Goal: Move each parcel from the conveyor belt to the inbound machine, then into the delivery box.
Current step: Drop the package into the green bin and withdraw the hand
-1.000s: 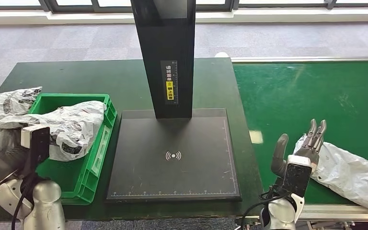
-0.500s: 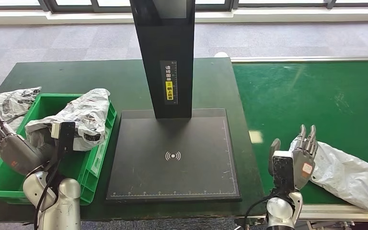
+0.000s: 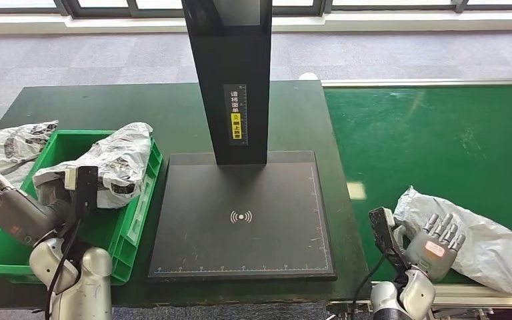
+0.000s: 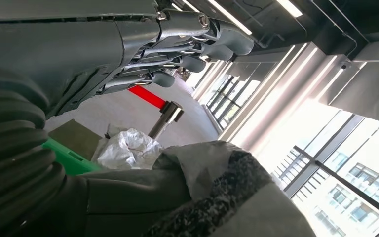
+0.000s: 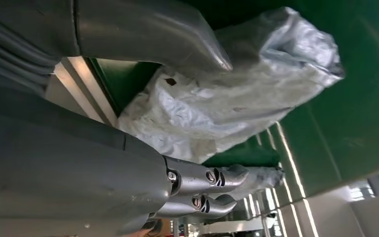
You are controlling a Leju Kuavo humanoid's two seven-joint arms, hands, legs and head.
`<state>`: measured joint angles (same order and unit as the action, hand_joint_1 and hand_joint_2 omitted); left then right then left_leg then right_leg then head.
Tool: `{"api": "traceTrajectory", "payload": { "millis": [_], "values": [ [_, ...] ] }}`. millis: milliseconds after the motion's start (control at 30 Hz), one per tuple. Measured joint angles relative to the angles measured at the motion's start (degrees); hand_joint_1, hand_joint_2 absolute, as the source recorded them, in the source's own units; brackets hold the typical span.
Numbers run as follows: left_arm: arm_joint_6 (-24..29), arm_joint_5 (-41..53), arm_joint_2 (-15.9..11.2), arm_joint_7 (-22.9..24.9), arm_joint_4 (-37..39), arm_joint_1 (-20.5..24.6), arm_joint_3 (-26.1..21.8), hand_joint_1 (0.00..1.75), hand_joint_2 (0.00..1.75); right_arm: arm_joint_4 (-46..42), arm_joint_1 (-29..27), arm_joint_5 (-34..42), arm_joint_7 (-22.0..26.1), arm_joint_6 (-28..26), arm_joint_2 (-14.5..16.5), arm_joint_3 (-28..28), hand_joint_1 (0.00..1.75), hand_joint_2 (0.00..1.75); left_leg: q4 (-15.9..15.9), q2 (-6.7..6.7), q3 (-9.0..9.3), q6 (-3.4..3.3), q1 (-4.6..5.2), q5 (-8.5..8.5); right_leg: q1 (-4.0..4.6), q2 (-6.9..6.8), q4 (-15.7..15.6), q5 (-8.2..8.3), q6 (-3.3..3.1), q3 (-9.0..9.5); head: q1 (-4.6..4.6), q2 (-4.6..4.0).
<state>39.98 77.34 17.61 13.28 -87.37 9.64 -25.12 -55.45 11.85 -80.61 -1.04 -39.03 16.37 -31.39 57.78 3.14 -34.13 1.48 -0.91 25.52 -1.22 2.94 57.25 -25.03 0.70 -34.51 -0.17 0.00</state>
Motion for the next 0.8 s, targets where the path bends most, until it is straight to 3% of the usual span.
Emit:
{"api": "traceTrajectory", "payload": {
  "millis": [300,800],
  "values": [
    [0.0,-0.8,-0.2,0.3,-1.8,-1.0,0.7,0.00,1.75,7.1,1.5,-7.1,-10.1,0.9,-2.0,-2.3,0.00,0.00,0.0,0.01,-0.01,0.00,0.00,0.01,0.00,0.00,0.0,-0.02,0.00,-0.01,0.00,0.00],
    [0.0,-1.2,-0.2,0.3,-2.6,-1.6,0.9,0.00,1.75,11.4,2.1,-7.4,-10.9,3.0,-3.6,-2.7,0.00,0.00,0.0,0.03,-0.01,0.00,-0.01,0.00,0.01,-0.03,0.0,-0.01,0.00,0.00,0.02,0.00]
  ]
}}
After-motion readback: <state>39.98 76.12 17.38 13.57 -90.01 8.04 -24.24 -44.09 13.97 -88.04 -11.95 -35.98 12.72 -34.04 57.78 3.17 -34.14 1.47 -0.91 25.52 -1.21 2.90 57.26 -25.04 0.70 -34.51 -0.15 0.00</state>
